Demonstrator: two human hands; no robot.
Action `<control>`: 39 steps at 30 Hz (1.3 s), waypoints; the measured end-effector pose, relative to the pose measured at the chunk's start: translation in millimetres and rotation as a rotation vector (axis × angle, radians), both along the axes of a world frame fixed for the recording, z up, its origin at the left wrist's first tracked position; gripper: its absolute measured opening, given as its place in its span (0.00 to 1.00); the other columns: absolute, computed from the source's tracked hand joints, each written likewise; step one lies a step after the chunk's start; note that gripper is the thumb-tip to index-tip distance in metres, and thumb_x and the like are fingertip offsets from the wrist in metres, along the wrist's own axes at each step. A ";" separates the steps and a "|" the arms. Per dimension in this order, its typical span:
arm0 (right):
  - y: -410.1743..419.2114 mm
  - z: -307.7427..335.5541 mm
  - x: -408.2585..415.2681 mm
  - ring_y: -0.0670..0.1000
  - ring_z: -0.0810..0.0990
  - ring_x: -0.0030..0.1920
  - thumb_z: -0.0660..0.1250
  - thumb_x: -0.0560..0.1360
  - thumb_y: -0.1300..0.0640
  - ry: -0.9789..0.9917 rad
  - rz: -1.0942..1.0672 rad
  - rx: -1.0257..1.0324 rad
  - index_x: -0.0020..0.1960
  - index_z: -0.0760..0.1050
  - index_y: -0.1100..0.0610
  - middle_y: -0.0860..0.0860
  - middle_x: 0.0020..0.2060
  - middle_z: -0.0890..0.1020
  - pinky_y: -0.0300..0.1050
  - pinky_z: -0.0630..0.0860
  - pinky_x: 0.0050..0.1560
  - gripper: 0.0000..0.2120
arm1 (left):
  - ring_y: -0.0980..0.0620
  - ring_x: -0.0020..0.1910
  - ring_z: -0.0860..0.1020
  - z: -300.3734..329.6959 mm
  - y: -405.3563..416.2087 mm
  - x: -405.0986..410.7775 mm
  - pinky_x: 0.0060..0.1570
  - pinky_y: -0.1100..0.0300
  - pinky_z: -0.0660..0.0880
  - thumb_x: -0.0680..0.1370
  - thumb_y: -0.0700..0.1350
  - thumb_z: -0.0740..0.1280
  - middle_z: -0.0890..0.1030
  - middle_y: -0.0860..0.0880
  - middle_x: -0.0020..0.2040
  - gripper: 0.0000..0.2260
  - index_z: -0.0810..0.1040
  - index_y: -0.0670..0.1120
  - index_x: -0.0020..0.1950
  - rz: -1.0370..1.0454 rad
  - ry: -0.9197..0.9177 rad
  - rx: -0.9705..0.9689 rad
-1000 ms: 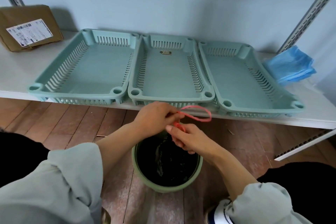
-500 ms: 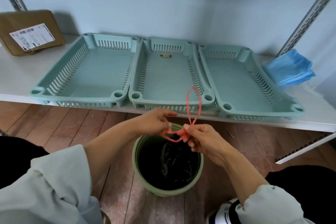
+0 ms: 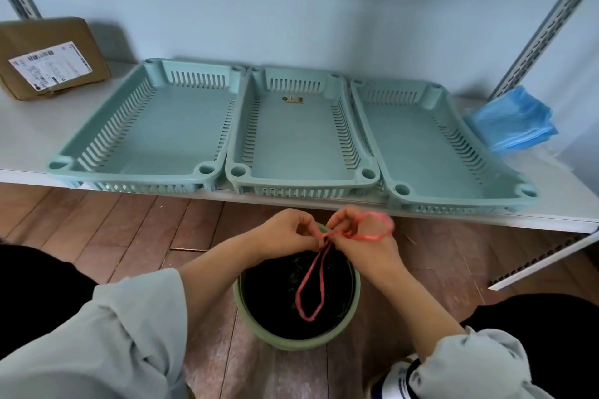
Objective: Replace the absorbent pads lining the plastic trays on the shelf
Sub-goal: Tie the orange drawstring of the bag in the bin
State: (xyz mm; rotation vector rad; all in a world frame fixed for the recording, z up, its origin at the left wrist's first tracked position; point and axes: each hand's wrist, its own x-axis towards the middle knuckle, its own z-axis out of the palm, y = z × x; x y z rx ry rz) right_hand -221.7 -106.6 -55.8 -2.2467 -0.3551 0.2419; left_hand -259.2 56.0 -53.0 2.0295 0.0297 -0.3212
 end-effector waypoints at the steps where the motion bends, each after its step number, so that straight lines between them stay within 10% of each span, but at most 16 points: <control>1: 1.1 -1.4 -0.3 0.41 0.81 0.39 0.70 0.67 0.56 -0.064 -0.055 -0.048 0.39 0.78 0.45 0.42 0.34 0.82 0.44 0.77 0.44 0.06 | 0.55 0.41 0.77 1.9 -0.4 0.3 0.49 0.63 0.73 0.73 0.41 0.69 0.80 0.50 0.39 0.01 0.81 0.44 0.43 0.029 0.042 -0.040; 8: 10.9 -1.4 -3.7 0.46 0.83 0.37 0.74 0.64 0.50 -0.010 -0.118 0.204 0.36 0.80 0.48 0.46 0.32 0.84 0.54 0.81 0.44 0.04 | 0.54 0.45 0.75 3.6 4.7 -6.4 0.57 0.55 0.68 0.80 0.52 0.60 0.82 0.50 0.41 0.13 0.83 0.50 0.48 0.135 0.217 -0.250; 16: 13.4 -1.6 -4.8 0.48 0.83 0.33 0.75 0.68 0.64 0.037 -0.065 0.358 0.37 0.80 0.61 0.53 0.31 0.84 0.43 0.81 0.39 0.04 | 0.51 0.35 0.76 6.5 -9.0 -2.7 0.34 0.69 0.75 0.79 0.50 0.63 0.80 0.42 0.41 0.15 0.82 0.39 0.53 0.271 0.135 -0.539; 28: -18.5 -20.5 7.1 0.48 0.84 0.30 0.71 0.73 0.66 0.215 -0.186 0.263 0.40 0.81 0.64 0.57 0.33 0.84 0.37 0.79 0.33 0.03 | 0.53 0.42 0.79 -21.8 10.6 -20.3 0.48 0.58 0.78 0.79 0.42 0.64 0.81 0.46 0.46 0.06 0.79 0.41 0.48 1.114 0.112 -0.767; 33: -32.5 -28.7 11.6 0.50 0.84 0.31 0.69 0.73 0.66 0.212 -0.246 0.249 0.36 0.80 0.60 0.56 0.32 0.84 0.43 0.82 0.37 0.08 | 0.53 0.37 0.77 -38.5 18.8 -23.8 0.35 0.60 0.73 0.80 0.52 0.60 0.80 0.46 0.45 0.14 0.77 0.46 0.42 0.703 0.294 -0.214; 39: -7.5 -4.5 9.6 0.48 0.84 0.39 0.66 0.77 0.60 0.296 -0.140 0.428 0.46 0.80 0.60 0.52 0.40 0.85 0.40 0.82 0.39 0.05 | 0.50 0.62 0.73 -37.0 17.2 -2.1 0.63 0.50 0.70 0.75 0.46 0.67 0.73 0.50 0.64 0.19 0.69 0.51 0.66 0.246 -0.295 0.500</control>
